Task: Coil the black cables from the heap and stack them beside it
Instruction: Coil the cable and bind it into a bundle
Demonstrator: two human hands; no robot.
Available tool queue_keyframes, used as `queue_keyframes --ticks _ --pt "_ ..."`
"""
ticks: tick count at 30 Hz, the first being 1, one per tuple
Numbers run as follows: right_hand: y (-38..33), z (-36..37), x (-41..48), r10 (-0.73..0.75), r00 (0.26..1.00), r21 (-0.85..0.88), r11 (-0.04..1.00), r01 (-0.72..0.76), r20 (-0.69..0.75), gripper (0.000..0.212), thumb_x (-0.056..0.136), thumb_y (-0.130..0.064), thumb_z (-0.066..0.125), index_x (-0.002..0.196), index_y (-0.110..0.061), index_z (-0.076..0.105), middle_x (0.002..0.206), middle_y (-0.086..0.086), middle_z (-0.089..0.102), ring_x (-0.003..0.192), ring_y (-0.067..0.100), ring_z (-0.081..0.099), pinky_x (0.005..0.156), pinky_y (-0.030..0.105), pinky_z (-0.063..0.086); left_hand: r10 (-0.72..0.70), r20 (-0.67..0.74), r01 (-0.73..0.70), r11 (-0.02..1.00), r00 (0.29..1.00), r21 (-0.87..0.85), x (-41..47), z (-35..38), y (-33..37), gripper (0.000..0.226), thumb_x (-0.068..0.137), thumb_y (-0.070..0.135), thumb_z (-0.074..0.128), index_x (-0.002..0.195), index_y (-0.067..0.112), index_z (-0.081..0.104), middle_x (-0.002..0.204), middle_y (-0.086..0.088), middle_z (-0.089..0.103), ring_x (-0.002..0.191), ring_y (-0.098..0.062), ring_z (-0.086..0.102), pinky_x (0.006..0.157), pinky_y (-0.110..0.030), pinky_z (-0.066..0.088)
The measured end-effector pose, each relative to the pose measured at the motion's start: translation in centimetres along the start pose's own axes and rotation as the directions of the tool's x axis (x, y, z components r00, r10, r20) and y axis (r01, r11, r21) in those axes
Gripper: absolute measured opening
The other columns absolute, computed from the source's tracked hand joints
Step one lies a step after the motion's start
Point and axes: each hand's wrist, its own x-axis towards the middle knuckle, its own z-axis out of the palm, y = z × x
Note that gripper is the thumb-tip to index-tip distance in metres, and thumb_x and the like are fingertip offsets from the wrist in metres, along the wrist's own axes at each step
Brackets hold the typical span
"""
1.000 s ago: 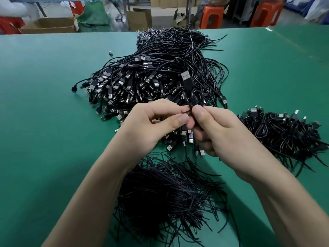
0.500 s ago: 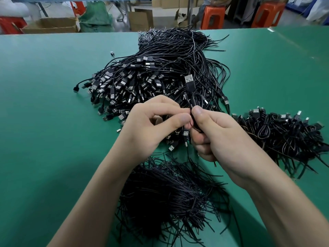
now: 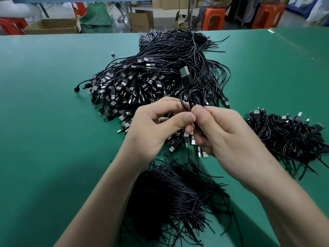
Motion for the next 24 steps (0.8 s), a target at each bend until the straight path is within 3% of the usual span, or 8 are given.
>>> queue_keyframes --ticks 4,6,9,13,16,20,22,24 --pt "0.1 -0.4 0.0 0.010 1.000 0.010 1.000 -0.010 -0.004 0.043 0.104 -0.047 0.040 0.071 -0.028 0.061 0.053 -0.015 0.044 0.049 0.003 0.036 0.052 0.021 0.033 0.006 0.075 -0.009 0.999 0.997 0.031 -0.1 -0.1 0.0 0.022 0.101 0.016 0.063 0.083 0.011 0.074 0.102 -0.003 0.066 0.095 -0.012 0.064 0.085 -0.022 0.049" --pt "0.0 -0.6 0.0 0.014 1.000 0.102 0.995 -0.016 0.015 0.045 0.106 -0.043 0.040 0.067 -0.028 0.056 0.054 -0.015 0.042 0.047 0.001 0.035 0.047 0.013 0.031 -0.001 0.107 0.000 1.000 0.994 0.014 -0.2 -0.1 -0.1 0.020 0.101 0.016 0.056 0.100 0.011 0.075 0.111 -0.004 0.065 0.106 -0.011 0.062 0.092 -0.022 0.047" --pt "0.0 -0.8 0.0 0.019 1.000 0.127 0.992 -0.022 0.024 0.045 0.107 -0.041 0.039 0.066 -0.028 0.052 0.054 -0.014 0.040 0.046 0.002 0.032 0.045 0.012 0.029 -0.004 0.109 0.005 1.000 0.994 -0.009 -0.2 -0.1 -0.6 0.027 0.098 0.003 0.058 0.122 0.006 0.069 0.120 -0.014 0.063 0.117 -0.018 0.062 0.099 -0.029 0.051" --pt "0.3 -0.9 -0.1 -0.024 1.000 -0.133 0.991 0.021 -0.017 0.046 0.107 -0.047 0.038 0.069 -0.025 0.052 0.051 -0.014 0.041 0.045 0.004 0.035 0.048 0.017 0.028 0.001 0.069 0.001 1.000 0.998 -0.030 -0.2 0.3 -0.8 0.013 0.098 0.004 0.064 0.095 0.008 0.076 0.106 -0.003 0.066 0.106 -0.019 0.064 0.092 -0.032 0.052" --pt "0.1 -0.8 -0.3 -0.064 0.997 -0.255 0.966 0.048 -0.054 0.047 0.107 -0.048 0.037 0.068 -0.027 0.053 0.050 -0.013 0.046 0.045 0.005 0.040 0.048 0.018 0.031 -0.015 0.040 0.018 0.998 0.999 -0.057 -0.1 0.4 -1.0 0.011 0.093 0.005 0.068 0.087 0.004 0.076 0.099 0.003 0.067 0.093 -0.015 0.064 0.083 -0.032 0.053" --pt "-0.1 -0.8 -0.3 -0.004 1.000 -0.196 0.981 0.000 -0.020 0.050 0.104 -0.053 0.039 0.072 -0.019 0.057 0.048 -0.005 0.051 0.040 0.007 0.044 0.044 0.019 0.036 -0.003 -0.008 0.002 0.992 1.000 -0.127 -0.1 0.8 -1.0 0.009 0.087 0.010 0.071 0.089 0.001 0.073 0.093 -0.006 0.066 0.075 -0.022 0.065 0.076 -0.040 0.055" --pt "-0.2 -0.9 -0.2 0.055 0.998 -0.132 0.990 -0.049 0.040 0.059 0.099 -0.062 0.037 0.067 -0.016 0.054 0.047 -0.007 0.044 0.042 0.008 0.037 0.045 0.019 0.031 0.001 -0.023 -0.005 0.984 1.000 -0.178 0.0 0.9 -0.8 0.014 0.084 0.012 0.076 0.092 0.001 0.073 0.092 -0.018 0.064 0.072 -0.025 0.066 0.073 -0.042 0.055" --pt "-0.2 -1.0 -0.2 0.118 0.984 0.000 0.993 -0.119 0.131 0.060 0.093 -0.068 0.036 0.059 -0.019 0.045 0.050 -0.011 0.033 0.044 0.009 0.027 0.045 0.018 0.025 -0.003 -0.032 -0.003 0.980 0.999 -0.198 0.0 1.0 -0.6 0.022 0.080 0.025 0.086 0.092 0.008 0.077 0.093 -0.019 0.065 0.078 -0.025 0.067 0.076 -0.038 0.056"
